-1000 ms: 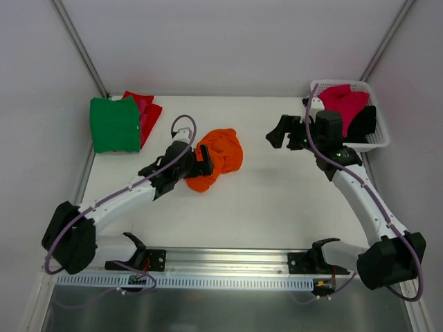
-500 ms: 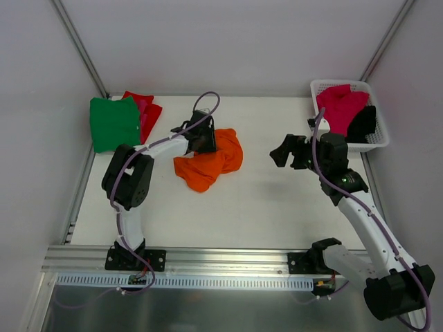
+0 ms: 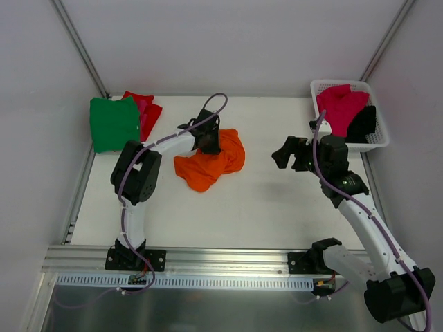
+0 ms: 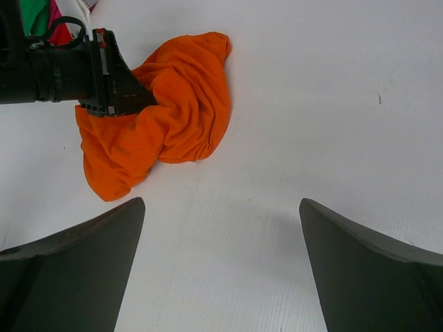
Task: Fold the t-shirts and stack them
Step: Move the tshirt to the center of the board
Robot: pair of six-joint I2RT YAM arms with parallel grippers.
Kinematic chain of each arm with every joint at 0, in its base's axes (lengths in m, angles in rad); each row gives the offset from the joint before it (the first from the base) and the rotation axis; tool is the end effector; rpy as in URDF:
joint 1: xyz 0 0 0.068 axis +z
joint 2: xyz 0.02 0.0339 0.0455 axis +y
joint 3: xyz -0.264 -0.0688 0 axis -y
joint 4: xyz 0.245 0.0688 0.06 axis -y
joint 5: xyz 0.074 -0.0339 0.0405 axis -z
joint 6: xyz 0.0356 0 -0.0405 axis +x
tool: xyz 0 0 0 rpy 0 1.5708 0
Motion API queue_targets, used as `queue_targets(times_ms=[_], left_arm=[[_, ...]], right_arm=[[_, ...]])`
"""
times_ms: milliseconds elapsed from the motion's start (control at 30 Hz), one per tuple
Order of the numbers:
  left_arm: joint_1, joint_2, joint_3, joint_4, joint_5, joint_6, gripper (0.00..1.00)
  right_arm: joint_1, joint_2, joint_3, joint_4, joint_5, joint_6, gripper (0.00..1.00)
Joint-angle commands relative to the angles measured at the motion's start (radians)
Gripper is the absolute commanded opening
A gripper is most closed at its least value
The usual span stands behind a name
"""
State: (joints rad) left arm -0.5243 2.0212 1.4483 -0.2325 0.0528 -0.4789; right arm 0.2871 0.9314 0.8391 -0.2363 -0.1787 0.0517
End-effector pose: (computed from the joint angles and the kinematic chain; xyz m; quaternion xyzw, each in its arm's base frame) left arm 0.3879 -0.2265 0.1898 0.0309 0.9269 -0.2010 0.3155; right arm 0.2046 0.0670 0.3273 -0.1467 0.7983 0.1692 0.5591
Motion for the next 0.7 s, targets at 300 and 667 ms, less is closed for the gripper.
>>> queue_targets(times_ms=[300,667], left_arm=[[-0.180,-0.346,0.274,-0.041,0.015,0.207,0.00],[-0.218,-0.576,0.432,-0.042,0.157,0.368,0.00]], right_arm=[[0.003,-0.039,-0.014,-0.012,0.116,-0.007,0.99],[-0.002,-0.088,-0.029,-0.032,0.295,0.003,0.99]])
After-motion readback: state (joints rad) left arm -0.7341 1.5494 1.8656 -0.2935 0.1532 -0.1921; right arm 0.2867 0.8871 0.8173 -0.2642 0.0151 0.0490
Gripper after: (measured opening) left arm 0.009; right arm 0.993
